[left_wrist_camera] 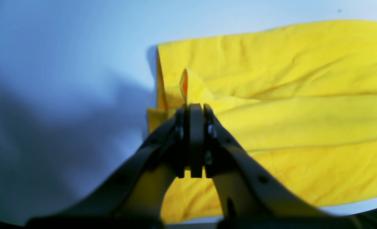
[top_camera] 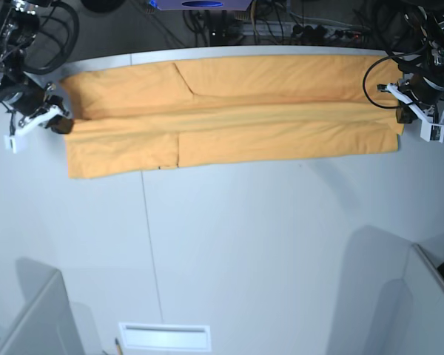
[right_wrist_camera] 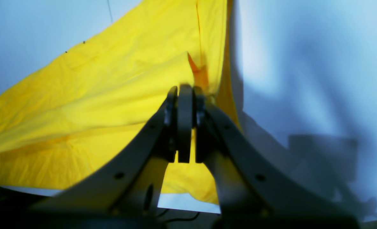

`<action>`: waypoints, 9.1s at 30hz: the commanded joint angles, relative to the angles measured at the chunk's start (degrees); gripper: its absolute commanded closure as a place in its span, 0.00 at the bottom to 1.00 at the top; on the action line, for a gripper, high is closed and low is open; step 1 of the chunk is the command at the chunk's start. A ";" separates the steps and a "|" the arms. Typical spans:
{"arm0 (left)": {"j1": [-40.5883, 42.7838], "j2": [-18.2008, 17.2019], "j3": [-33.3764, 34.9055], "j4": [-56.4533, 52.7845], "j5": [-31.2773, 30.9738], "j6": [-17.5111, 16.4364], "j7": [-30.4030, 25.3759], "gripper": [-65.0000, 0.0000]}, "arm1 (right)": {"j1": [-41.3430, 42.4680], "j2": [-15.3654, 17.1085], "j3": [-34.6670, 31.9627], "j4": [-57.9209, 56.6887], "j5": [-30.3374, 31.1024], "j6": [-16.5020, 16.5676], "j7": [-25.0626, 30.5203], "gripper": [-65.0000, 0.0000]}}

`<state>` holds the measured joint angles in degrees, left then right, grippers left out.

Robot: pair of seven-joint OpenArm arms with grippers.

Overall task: Fold the T-shirt properly
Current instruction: 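Lower the hem onto the shirt and open both grippers, then move both grippers to the folded strip's ends to regrasp, then grasp the strip end with the left gripper and lift it, then carry the strip end toward the middle and lay it down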

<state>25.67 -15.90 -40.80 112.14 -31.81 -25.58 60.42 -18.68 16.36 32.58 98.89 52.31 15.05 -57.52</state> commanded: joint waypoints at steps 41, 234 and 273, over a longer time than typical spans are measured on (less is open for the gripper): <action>2.77 -0.58 -0.39 0.61 -0.41 -0.04 -0.86 0.45 | -2.55 1.27 0.87 1.11 0.83 0.38 1.38 0.70; -17.54 12.96 30.20 -11.52 2.23 1.54 -10.45 1.00 | 5.89 -10.60 -5.54 5.86 -6.91 0.38 -0.55 1.00; -18.68 12.96 35.57 -11.61 1.79 6.73 -10.62 1.00 | 5.80 -10.51 -5.63 5.86 -6.91 0.38 -0.55 1.00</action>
<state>7.64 -3.03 -5.17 99.61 -28.99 -18.41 51.00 -13.23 5.32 26.79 103.81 44.60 15.03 -58.98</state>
